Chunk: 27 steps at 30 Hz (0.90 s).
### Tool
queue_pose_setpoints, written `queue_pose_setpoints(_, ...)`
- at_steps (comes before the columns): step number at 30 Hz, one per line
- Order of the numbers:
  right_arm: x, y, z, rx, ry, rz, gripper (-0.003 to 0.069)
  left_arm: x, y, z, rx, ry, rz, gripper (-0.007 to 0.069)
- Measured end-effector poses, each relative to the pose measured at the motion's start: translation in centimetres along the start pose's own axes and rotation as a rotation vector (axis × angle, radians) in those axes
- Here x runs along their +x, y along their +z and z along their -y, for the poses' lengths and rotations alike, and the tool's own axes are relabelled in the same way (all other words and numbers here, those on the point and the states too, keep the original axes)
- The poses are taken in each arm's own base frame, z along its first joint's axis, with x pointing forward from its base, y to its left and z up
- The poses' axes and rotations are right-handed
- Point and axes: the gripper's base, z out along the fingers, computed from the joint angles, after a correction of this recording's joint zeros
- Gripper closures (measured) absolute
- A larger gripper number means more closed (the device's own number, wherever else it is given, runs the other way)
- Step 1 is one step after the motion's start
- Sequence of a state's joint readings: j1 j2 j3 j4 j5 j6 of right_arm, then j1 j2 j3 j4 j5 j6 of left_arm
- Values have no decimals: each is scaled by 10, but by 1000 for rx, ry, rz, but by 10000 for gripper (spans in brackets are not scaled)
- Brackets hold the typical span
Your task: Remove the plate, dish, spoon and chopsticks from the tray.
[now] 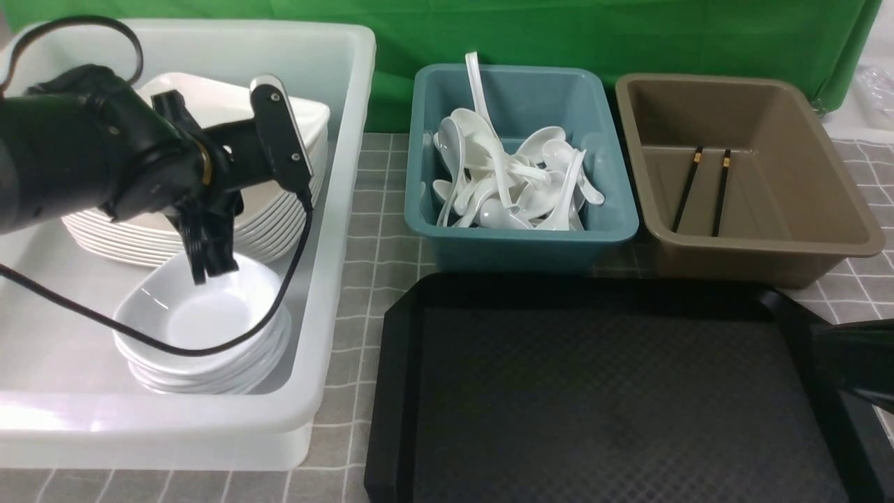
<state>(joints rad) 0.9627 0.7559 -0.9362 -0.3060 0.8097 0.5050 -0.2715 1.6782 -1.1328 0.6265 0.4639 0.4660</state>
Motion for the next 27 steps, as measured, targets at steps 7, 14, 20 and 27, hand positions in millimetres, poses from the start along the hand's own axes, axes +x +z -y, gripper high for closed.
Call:
queue_pose_setpoints(7,0,0,0,-1,0,0,622,1,0,1,14,-16,-9,384)
queue_pose_setpoints(14,0,0,0,-1,1,-1,613,5,-29,-3,48,-155,-9,80)
queue_pose_setpoints(20,0,0,0,-1,1,-1,600,11,-127,-13,96,-602,183,29)
queue_pose_setpoints(27,0,0,0,1,-26,1,579,49,-260,11,-21,-825,642,451)
